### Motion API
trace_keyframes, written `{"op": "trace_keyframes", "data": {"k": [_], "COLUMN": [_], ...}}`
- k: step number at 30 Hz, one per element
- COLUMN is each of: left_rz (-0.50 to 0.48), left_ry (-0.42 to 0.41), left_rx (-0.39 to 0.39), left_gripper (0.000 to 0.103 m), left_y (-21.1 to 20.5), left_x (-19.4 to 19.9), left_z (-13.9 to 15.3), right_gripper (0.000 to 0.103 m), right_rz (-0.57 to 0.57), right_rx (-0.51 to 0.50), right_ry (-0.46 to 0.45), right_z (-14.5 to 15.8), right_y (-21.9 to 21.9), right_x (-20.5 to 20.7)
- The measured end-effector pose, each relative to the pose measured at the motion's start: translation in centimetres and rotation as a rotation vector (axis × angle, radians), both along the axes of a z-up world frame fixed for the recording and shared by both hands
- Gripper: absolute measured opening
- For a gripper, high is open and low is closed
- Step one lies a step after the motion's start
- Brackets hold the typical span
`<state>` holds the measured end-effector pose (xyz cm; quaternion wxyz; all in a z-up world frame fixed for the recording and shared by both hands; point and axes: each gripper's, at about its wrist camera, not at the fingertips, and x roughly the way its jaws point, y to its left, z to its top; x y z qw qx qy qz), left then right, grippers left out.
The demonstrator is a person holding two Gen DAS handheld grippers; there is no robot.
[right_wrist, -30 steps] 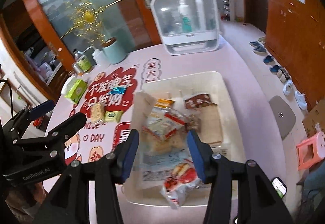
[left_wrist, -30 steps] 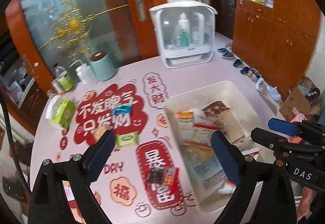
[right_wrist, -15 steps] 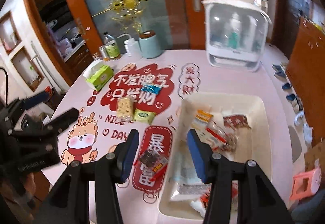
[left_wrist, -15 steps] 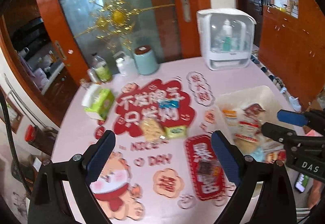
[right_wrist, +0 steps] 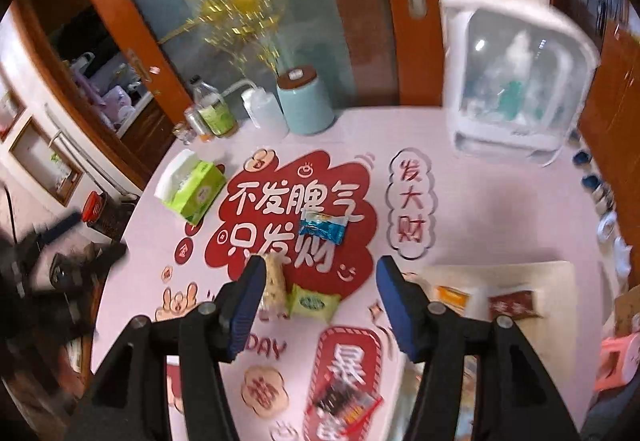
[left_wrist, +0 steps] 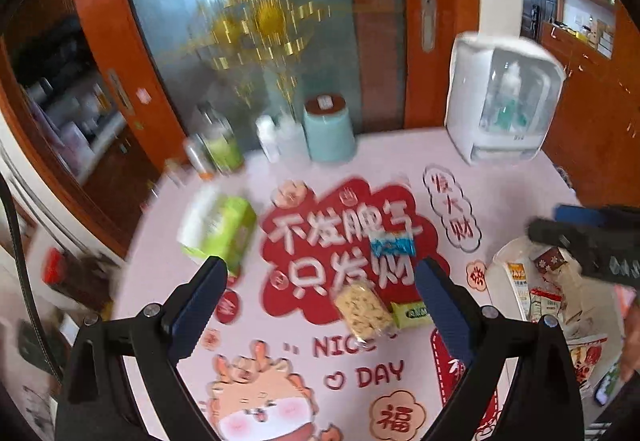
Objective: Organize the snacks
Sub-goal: 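Move both grippers back toward the remaining snacks on the table, then grasp the blue wrapped candy with the right gripper while the left grasps the clear puffed-snack bag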
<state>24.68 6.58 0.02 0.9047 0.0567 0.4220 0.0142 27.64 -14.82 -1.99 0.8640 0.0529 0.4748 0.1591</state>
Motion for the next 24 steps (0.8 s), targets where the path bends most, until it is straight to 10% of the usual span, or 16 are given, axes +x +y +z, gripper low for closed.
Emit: {"op": "trace_keyframes", "data": {"k": [14,24], "left_rz": [0.349,0.349], "left_ry": [0.336,0.36], "left_rx": [-0.212,-0.181], "left_gripper": [0.095,0.081], "left_y": [0.4,2.5], "left_x": [7.8,6.6], "left_z": [-22.7,-26.2], "right_gripper": [0.058,0.058], "right_rz": [0.001,0.249], "right_rx": [-0.072,-0.233], "right_ry": [0.246,0.208], "right_z": [-15.7,-19.2], "right_y": [6.4,10.8], "right_x": [13.8,15.0]}}
